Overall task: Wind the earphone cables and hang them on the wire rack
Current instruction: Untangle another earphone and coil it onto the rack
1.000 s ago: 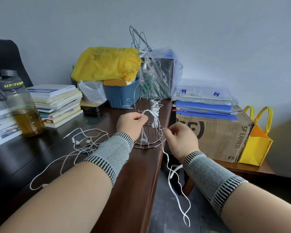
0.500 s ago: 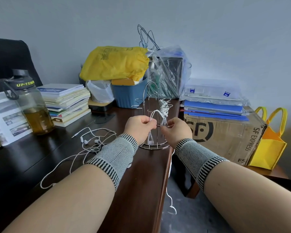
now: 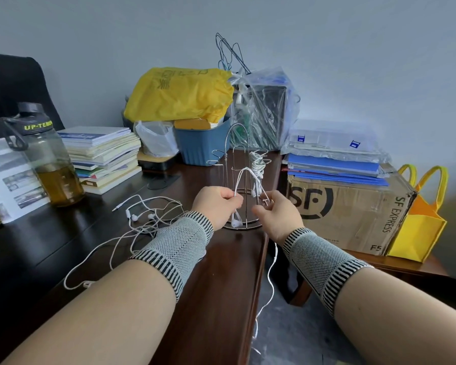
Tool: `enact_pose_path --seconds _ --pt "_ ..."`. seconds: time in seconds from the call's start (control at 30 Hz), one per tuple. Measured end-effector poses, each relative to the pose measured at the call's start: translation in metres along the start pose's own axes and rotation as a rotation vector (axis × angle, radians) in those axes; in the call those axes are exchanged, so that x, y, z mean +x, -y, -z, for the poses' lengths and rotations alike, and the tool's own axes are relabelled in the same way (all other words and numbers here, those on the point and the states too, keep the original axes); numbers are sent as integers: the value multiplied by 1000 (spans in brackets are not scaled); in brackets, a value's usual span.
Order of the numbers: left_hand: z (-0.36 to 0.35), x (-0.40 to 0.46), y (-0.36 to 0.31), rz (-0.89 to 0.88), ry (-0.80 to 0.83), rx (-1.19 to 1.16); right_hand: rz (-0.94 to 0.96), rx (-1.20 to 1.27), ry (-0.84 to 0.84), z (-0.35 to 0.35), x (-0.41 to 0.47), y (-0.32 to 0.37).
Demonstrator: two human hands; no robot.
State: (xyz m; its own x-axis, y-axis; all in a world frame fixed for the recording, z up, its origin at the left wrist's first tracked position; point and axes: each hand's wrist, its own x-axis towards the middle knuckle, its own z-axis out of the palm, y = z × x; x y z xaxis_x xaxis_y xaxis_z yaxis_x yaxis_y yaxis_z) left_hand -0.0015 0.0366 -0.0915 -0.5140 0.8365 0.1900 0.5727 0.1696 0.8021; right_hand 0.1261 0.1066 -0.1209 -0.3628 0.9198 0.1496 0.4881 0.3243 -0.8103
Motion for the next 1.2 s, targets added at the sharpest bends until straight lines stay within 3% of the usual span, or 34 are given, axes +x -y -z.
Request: enact_pose_path --seconds 0.1,0.23,0.33,0.43,0.53,0.67,0.8,1.1,1.2 --pt "3 -1 3 2 -21 -5 78 -205 -111 5 -7 5" --pt "5 4 5 19 4 -3 221 41 -289 9 -25 13" --pt "0 5 -1 137 105 -367 403 167 -252 0 -49 18" --pt "-2 -3 -18 333 229 -728 542 50 -166 -13 -65 11" --pt "3 -6 -27 412 359 -929 567 -55 -110 -20 -68 2" --pt "9 -8 -33 431 381 -850 354 -113 -90 -15 -60 -5" --pt "4 -6 -30 346 335 -713 155 3 -140 2 -49 -9" --pt "-12 -8 -13 113 209 -445 148 138 -259 18 -39 5" --pt "-10 -5 -6 109 130 -457 141 171 -264 21 -36 9"
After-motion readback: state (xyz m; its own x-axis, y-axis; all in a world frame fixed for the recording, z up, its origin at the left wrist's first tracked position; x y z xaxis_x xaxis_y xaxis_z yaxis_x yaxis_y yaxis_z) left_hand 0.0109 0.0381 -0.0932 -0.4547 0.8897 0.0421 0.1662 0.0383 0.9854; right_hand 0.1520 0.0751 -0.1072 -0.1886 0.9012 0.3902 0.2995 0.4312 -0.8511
